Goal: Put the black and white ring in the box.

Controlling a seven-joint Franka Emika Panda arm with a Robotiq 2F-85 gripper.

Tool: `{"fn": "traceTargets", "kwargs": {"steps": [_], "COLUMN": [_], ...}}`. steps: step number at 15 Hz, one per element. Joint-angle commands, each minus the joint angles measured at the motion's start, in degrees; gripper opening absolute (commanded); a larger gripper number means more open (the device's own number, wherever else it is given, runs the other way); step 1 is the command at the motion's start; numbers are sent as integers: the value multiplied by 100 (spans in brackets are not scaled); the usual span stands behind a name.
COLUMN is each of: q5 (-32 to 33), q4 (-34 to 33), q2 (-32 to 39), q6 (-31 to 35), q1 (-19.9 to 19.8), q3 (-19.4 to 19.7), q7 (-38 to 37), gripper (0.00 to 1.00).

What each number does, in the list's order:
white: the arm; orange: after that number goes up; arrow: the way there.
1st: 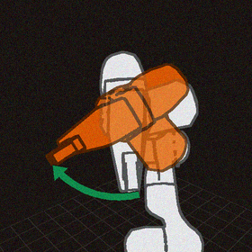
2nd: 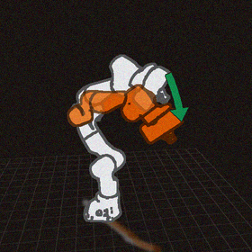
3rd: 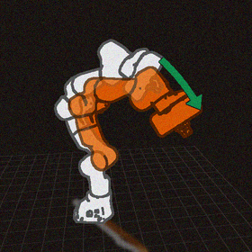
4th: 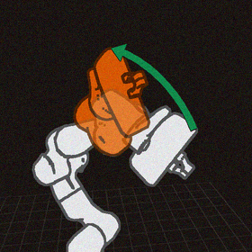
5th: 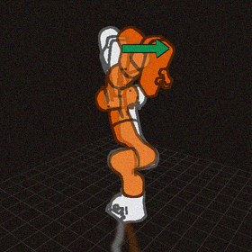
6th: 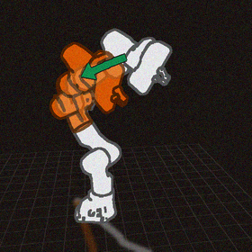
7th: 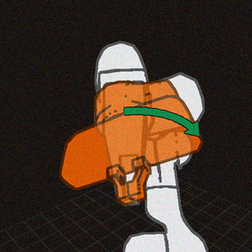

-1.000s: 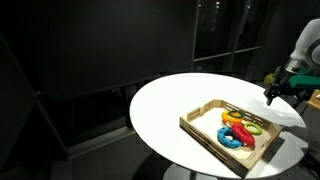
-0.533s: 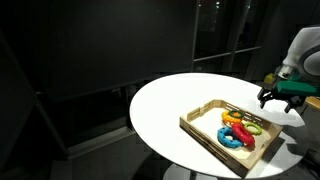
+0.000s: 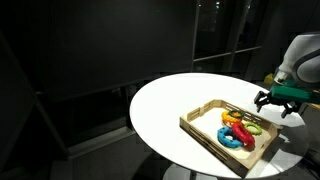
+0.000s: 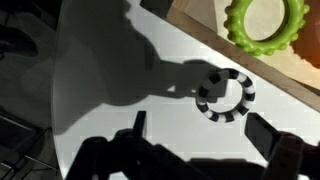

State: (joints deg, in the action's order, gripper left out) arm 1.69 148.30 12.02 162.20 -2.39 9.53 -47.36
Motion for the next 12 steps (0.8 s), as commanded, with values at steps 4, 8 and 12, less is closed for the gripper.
{"fn": "traceTargets", "kwargs": {"steps": [4, 8, 12], "q5": [-515, -695, -833], "q4": [-185, -304, -436], "q2": [277, 469, 635], "q6": [130, 99, 81], "q1": [132, 151, 222], "q3": [87, 79, 78], "q7": [-87, -65, -67], "gripper": [100, 100, 100]}}
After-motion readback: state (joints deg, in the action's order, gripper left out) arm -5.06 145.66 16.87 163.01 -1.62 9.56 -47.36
